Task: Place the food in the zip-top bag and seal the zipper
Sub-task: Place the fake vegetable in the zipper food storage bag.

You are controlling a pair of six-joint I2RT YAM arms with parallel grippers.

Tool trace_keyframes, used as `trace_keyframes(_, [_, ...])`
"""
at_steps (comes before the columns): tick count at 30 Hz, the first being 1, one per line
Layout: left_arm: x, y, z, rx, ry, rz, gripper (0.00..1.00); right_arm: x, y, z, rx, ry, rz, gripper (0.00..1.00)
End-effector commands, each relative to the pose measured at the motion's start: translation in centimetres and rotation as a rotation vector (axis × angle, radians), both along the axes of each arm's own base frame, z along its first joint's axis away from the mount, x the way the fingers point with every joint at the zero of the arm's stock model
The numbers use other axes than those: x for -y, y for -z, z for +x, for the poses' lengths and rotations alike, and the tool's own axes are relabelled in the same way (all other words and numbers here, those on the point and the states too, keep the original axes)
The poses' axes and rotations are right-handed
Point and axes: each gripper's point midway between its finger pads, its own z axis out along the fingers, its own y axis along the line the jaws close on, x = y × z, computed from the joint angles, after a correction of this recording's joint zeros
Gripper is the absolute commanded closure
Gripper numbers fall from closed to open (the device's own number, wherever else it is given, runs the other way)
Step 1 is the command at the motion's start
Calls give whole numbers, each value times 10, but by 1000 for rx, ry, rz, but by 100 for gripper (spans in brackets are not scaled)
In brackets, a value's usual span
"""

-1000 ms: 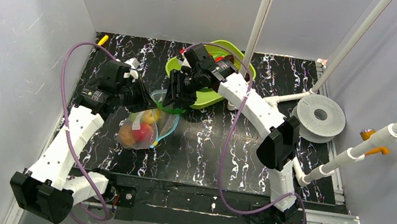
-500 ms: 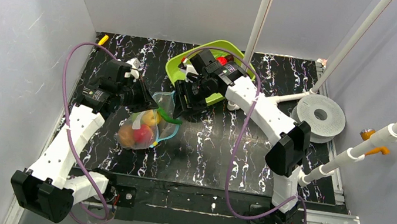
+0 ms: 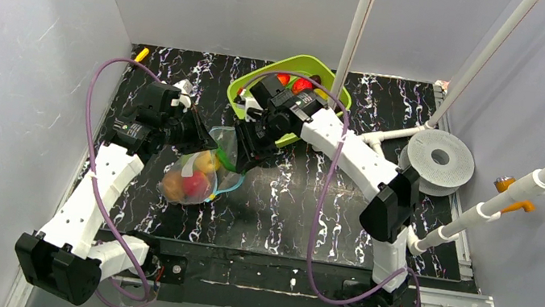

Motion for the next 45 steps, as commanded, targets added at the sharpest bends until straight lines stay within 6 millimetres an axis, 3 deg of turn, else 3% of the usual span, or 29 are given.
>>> trace_keyframes(1, [3, -6, -1, 7, 14, -26, 100, -17, -3, 1, -10, -10, 43, 62])
trace_keyframes(13, [3, -9, -3, 15, 11, -34, 100, -44, 15, 13, -65, 49, 77, 63])
trace_keyframes(16, [4, -10, -4, 15, 10, -38, 100, -45, 12, 15, -57, 68, 81, 77])
trace_keyframes(17, [4, -10, -4, 16, 11, -38, 100, -44, 10, 16, -53, 80, 80, 87])
trace_keyframes(19, [4, -10, -4, 15, 10, -40, 100, -43, 5, 17, -52, 108, 87, 99])
trace_keyframes(28, [23, -27, -7, 7, 38, -175, 100, -69, -4, 25, -195, 272, 184, 99])
trace_keyframes(33, [29, -32, -12, 1, 47, -230, 100, -77, -17, 37, -139, 299, 252, 99])
trace_keyframes(38, [31, -31, -11, -5, 47, -241, 100, -72, 24, 49, -45, 293, 152, 99])
trace_keyframes(45, [26, -37, -3, 29, 8, -218, 100, -65, 33, 40, 80, 243, 107, 99])
